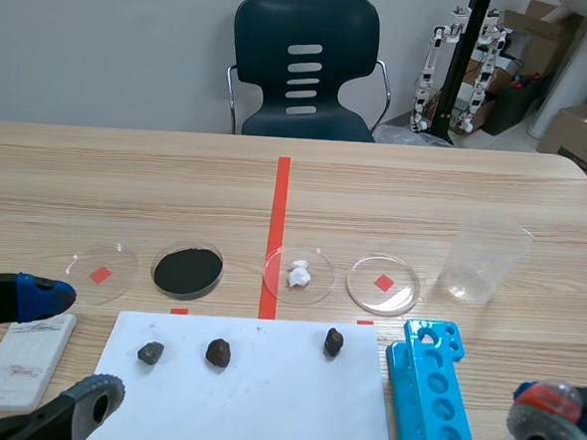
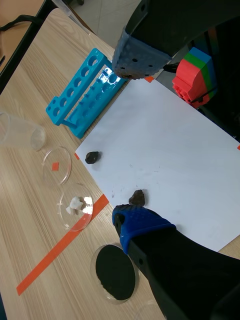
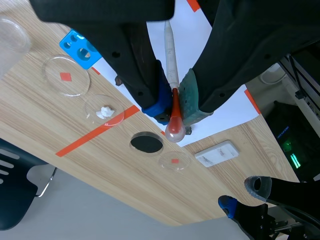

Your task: Draw acid from the petri dish

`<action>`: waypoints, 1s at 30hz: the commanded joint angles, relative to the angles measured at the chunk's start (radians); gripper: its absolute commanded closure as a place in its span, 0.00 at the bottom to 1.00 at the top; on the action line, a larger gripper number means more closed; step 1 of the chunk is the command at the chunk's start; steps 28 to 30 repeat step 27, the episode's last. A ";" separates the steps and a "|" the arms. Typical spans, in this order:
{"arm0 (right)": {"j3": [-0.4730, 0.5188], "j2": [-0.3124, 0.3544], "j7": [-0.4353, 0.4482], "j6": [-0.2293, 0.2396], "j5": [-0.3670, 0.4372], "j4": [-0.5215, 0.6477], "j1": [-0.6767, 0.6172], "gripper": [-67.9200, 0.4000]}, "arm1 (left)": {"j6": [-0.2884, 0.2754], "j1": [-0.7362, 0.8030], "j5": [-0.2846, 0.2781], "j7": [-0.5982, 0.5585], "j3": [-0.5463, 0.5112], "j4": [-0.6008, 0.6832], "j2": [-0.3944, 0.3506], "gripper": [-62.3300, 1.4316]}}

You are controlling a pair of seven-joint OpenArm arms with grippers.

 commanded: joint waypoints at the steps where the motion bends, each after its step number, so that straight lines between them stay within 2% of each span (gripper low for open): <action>1: 0.000 0.000 0.023 0.003 0.011 0.007 0.012 0.93 | -0.003 -0.003 -0.010 -0.014 -0.003 0.013 0.005 0.15; 11: 0.000 0.000 0.063 0.003 0.011 0.007 0.012 0.93 | -0.003 -0.003 -0.010 -0.014 -0.003 0.013 0.005 0.15; 30: 0.000 0.000 0.064 0.003 0.011 0.007 0.012 0.93 | -0.003 -0.003 -0.010 -0.014 -0.003 0.013 0.005 0.15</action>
